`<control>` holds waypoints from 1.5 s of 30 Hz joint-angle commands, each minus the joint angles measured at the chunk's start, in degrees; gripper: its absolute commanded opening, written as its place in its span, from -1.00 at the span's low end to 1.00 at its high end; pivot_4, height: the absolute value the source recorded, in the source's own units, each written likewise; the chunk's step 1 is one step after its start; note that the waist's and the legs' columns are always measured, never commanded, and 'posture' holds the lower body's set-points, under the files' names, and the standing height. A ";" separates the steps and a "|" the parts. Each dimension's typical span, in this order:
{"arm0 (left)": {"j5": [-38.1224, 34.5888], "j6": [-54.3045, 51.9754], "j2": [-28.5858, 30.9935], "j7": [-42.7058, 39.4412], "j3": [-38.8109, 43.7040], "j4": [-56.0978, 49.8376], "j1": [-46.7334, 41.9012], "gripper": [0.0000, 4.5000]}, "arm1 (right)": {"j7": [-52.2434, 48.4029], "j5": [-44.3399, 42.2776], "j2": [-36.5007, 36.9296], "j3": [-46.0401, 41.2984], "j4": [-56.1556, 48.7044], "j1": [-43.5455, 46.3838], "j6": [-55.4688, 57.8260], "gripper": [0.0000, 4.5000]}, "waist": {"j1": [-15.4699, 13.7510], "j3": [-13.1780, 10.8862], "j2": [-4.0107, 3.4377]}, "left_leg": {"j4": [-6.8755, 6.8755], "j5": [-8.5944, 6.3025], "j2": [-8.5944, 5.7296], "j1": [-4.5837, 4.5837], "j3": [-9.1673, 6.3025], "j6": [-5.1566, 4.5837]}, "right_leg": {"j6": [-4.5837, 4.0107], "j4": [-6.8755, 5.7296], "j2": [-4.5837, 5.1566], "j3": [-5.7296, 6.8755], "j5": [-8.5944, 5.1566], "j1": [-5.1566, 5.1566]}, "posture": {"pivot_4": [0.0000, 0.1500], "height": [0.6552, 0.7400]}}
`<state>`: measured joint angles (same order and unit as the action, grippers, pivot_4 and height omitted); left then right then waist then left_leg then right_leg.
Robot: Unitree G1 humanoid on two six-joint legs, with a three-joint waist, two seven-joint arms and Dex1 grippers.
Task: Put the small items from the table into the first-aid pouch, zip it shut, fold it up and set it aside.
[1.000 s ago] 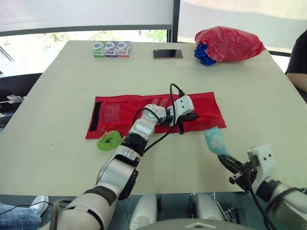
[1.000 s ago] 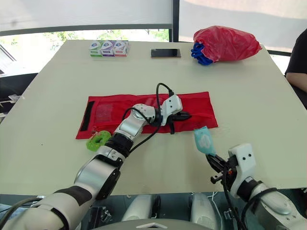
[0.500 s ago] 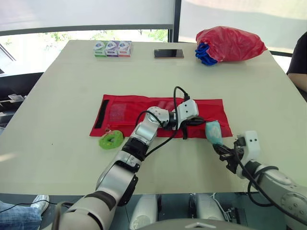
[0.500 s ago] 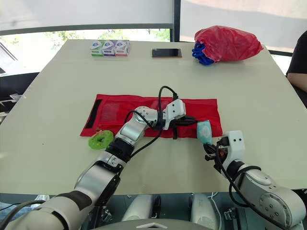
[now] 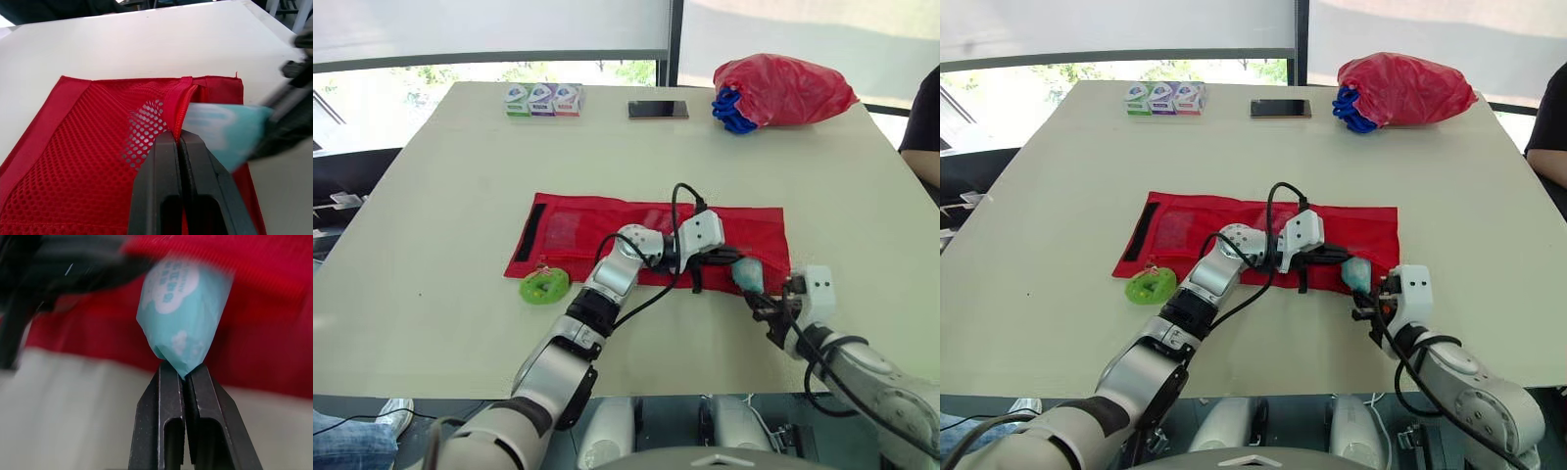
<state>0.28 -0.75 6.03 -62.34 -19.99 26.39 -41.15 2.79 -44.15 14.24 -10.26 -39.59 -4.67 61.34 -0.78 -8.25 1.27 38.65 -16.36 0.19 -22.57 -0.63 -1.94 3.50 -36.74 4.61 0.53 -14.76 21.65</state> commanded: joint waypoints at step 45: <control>0.28 4.64 -9.05 11.09 -0.04 12.52 -6.44 -1.00 | -31.38 -2.70 16.35 -14.91 -12.52 -21.54 -22.88 0.97 | -0.11 -0.01 0.00 | 0.00 -0.01 -0.02 -0.03 -0.03 -0.02 | 0.01 0.08 -0.02 -0.03 0.00 -0.05 | 1.00 1.00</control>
<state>0.97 2.70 -1.64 -52.33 -20.79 39.18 -45.83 -27.79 -45.87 30.23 -22.42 -51.19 -25.55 40.54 -0.89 -8.25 1.27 38.65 -16.37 0.17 -22.60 -0.66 -1.96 3.51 -36.65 4.59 0.50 -14.76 21.60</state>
